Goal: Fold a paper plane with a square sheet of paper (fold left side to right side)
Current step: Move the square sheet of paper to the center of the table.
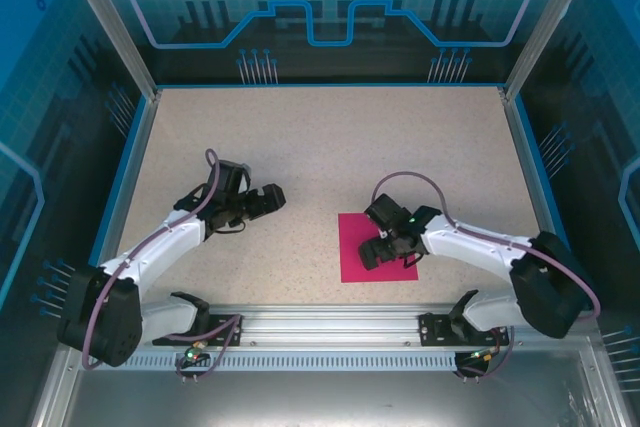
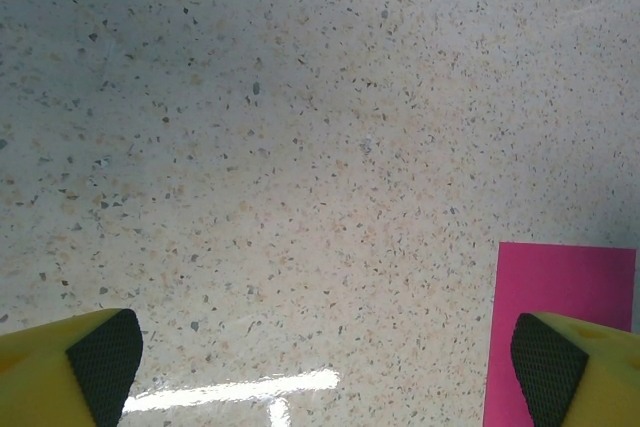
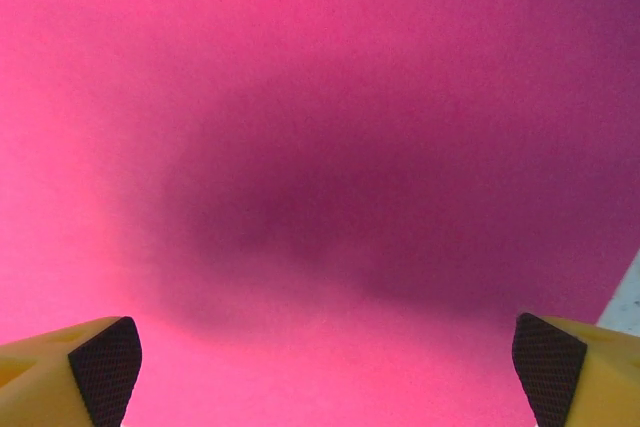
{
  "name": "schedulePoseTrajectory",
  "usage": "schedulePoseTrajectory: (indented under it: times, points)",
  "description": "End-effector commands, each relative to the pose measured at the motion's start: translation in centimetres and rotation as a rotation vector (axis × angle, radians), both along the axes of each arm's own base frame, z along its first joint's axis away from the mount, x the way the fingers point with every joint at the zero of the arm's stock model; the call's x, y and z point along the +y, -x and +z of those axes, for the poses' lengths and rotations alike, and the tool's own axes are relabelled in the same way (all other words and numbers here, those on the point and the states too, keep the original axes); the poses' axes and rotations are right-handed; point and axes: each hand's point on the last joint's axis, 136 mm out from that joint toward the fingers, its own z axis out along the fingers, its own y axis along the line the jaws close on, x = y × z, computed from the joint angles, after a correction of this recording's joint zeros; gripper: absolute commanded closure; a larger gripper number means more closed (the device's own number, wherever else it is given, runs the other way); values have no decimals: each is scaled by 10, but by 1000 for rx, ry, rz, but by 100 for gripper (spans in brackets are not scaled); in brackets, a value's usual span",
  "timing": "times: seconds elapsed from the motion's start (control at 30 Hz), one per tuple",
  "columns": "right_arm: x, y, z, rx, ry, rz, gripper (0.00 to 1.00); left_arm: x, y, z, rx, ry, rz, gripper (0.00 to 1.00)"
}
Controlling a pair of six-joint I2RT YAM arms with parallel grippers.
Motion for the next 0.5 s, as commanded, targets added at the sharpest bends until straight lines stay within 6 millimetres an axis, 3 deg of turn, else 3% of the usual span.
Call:
schedulePoseTrajectory:
  times: [0.0,0.3,0.47]
  points:
    - [8,-3,0,10,27,-9,1,1,7,2,18,-2,7,1]
    - [41,-12,-19,66,14,5,2,8,11,7,12,-25,34,1]
    - [71,-34,-24,57,-15,-16,1,11,12,11,1,-35,41,1]
